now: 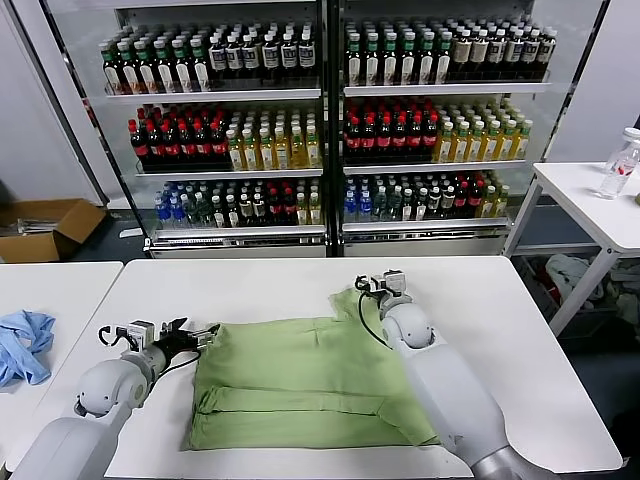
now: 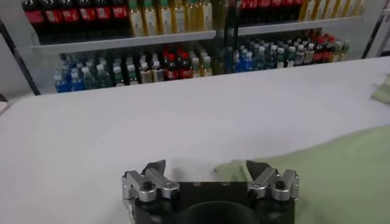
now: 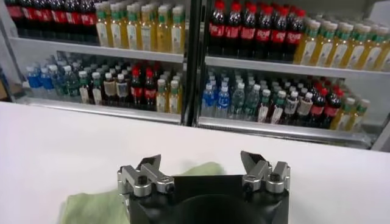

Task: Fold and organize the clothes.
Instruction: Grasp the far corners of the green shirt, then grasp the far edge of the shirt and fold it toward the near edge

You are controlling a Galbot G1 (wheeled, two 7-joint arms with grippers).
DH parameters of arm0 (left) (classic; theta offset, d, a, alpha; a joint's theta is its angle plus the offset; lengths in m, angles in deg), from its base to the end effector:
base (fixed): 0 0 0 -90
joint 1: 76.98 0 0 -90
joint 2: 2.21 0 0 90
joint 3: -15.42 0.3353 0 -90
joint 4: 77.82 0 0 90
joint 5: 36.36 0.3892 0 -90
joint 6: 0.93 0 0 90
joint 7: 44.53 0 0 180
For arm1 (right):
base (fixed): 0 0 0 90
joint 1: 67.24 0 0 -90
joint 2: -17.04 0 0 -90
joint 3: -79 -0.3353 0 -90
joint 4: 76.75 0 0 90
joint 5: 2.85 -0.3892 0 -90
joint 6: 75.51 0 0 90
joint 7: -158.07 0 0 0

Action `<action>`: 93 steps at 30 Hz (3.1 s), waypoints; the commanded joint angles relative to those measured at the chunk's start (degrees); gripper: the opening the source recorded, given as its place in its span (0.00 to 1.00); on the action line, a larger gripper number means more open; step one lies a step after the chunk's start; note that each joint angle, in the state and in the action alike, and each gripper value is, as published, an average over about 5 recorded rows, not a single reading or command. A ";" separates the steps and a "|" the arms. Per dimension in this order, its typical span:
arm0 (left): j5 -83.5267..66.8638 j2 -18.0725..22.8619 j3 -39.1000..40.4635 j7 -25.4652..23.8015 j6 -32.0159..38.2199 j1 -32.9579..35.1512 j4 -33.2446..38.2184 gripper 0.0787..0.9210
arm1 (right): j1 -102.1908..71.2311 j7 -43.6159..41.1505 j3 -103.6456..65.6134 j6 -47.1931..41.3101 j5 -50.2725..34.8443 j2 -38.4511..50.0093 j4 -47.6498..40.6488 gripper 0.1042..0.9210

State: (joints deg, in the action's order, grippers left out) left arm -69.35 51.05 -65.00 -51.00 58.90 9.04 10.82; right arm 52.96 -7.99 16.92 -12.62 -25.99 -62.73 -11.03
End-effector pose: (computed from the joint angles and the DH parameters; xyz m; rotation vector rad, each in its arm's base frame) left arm 0.4046 0.1542 -0.2874 -0.2759 -2.5492 -0.0917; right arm 0.5310 0.0755 -0.2891 0.1556 -2.6637 0.1635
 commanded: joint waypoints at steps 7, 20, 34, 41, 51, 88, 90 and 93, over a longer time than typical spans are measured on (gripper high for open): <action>0.01 -0.51 0.66 -2.81 -0.15 0.51 -1.20 0.88 | 2.51 0.19 0.15 0.54 0.61 -2.62 -6.47 0.88; 0.43 -0.16 0.36 -4.77 0.01 2.38 -0.08 0.57 | 1.23 0.87 -0.42 0.31 -1.07 -2.64 -6.30 0.48; -2.64 -0.29 -0.08 -3.26 7.01 3.00 2.00 0.10 | -2.24 -1.50 -1.53 7.16 -3.13 1.58 6.95 0.02; -7.09 -3.05 -4.51 -2.36 9.35 12.04 12.83 0.00 | -13.79 4.22 -5.28 -1.57 -10.91 9.83 31.24 0.00; -7.20 -4.29 -9.13 -1.64 10.64 22.99 19.47 0.00 | -35.85 6.27 -12.12 -3.51 -9.87 16.73 53.75 0.00; -1.96 -4.56 -14.50 -10.26 -0.68 30.24 21.93 0.00 | -61.79 9.57 -18.57 -3.89 3.66 15.68 64.43 0.00; -0.97 -4.25 -14.11 -10.02 -0.36 29.81 21.17 0.00 | -62.24 10.02 -18.19 -4.36 4.30 15.42 64.11 0.00; -0.06 -4.03 -13.79 -8.45 0.59 29.31 20.63 0.00 | -62.66 9.89 -18.17 -4.22 5.00 15.30 63.58 0.00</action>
State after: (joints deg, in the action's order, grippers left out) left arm -72.21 46.78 -79.26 -59.90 60.94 38.56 32.75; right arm -7.20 0.92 -1.61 -16.27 -22.69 -47.25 52.05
